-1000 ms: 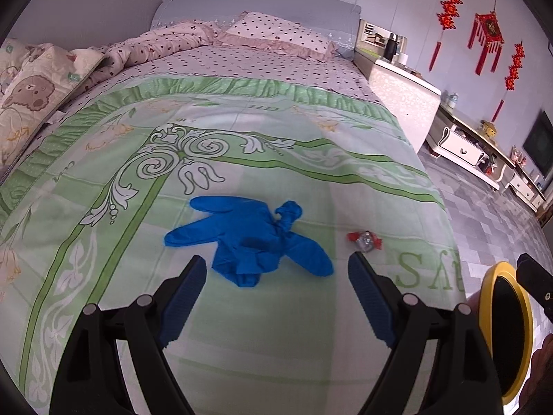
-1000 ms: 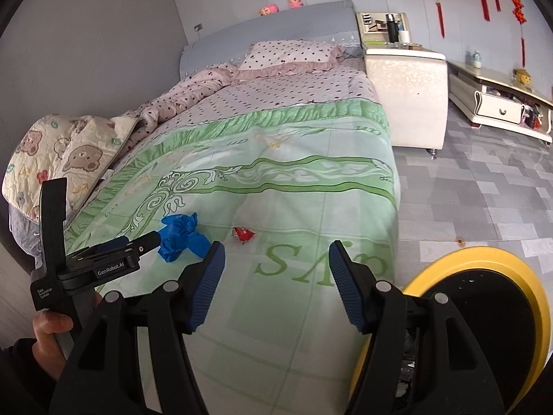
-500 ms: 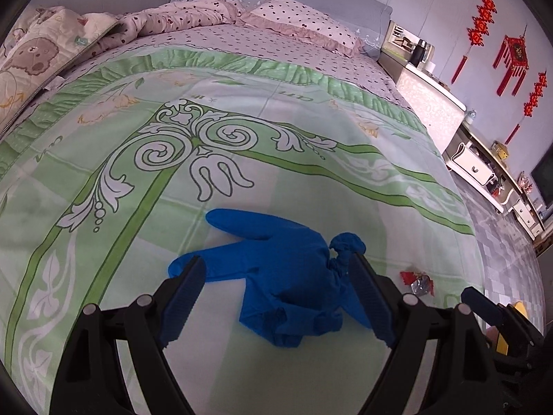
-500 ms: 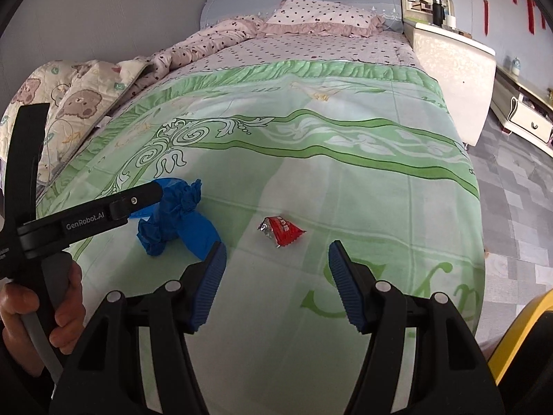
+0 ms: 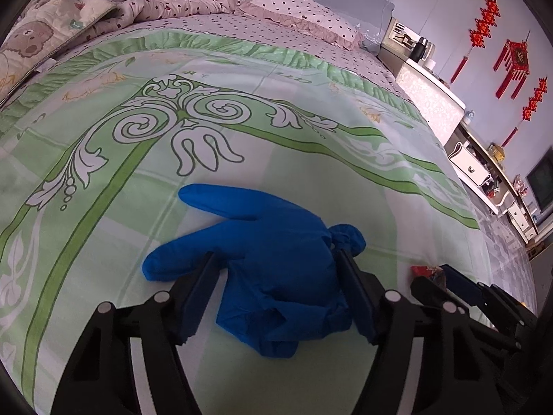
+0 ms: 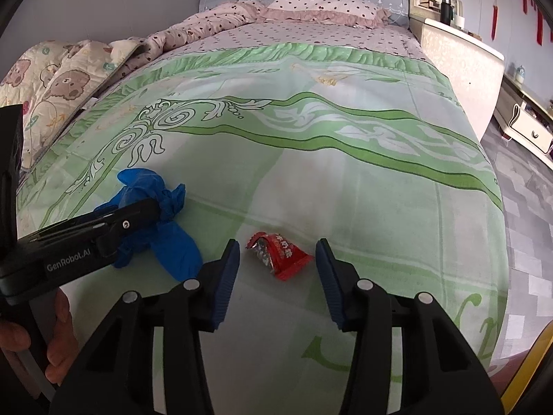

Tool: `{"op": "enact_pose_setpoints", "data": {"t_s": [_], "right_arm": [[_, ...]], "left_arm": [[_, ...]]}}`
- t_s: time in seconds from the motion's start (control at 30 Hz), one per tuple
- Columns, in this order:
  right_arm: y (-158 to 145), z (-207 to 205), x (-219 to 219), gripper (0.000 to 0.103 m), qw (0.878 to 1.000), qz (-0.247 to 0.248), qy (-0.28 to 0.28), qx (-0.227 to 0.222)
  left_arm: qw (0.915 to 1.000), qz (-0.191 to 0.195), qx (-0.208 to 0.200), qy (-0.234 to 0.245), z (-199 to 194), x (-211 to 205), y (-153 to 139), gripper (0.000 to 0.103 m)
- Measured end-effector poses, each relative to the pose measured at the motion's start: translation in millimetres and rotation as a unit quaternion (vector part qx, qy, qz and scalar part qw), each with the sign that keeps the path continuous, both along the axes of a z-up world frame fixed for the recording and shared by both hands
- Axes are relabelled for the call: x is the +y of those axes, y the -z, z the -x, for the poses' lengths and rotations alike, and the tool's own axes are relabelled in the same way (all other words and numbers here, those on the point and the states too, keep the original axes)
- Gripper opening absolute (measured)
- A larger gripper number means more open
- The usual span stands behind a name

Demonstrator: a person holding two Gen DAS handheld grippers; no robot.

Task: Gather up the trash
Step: 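Grasp the blue glove with left while right grasps the red candy wrapper, then carry the blue glove and red candy wrapper over the bin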

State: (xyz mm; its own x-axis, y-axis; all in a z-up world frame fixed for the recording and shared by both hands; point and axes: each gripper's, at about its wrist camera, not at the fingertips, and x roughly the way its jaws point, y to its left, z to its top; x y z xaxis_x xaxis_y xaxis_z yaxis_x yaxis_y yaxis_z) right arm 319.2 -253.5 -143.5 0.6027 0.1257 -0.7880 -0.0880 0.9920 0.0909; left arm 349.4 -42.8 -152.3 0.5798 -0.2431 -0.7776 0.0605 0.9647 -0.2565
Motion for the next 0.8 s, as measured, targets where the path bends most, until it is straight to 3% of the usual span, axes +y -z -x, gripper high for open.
{"op": "enact_pose_setpoints", "data": {"t_s": [0.13, 0.27, 0.47, 0.8], "right_arm": [[3, -2, -1, 0.027, 1.000, 0.004, 0.009, -0.002], [2, -1, -7, 0.021, 1.000, -0.005, 0.020, -0.006], [-6, 3, -14, 0.015, 0.999, -0.014, 0.029, -0.016], [-47, 35, -26, 0.014, 0.998, -0.040, 0.031, -0.040]], "left_arm": [[0.9999, -0.008, -0.008, 0.002, 3, -3, 1, 0.044], [0.9994, -0.023, -0.022, 0.011, 6, -11, -2, 0.028], [0.9995, -0.017, -0.026, 0.011, 7, -12, -6, 0.019], [0.9990, 0.003, -0.040, 0.019, 30, -6, -32, 0.017]]}}
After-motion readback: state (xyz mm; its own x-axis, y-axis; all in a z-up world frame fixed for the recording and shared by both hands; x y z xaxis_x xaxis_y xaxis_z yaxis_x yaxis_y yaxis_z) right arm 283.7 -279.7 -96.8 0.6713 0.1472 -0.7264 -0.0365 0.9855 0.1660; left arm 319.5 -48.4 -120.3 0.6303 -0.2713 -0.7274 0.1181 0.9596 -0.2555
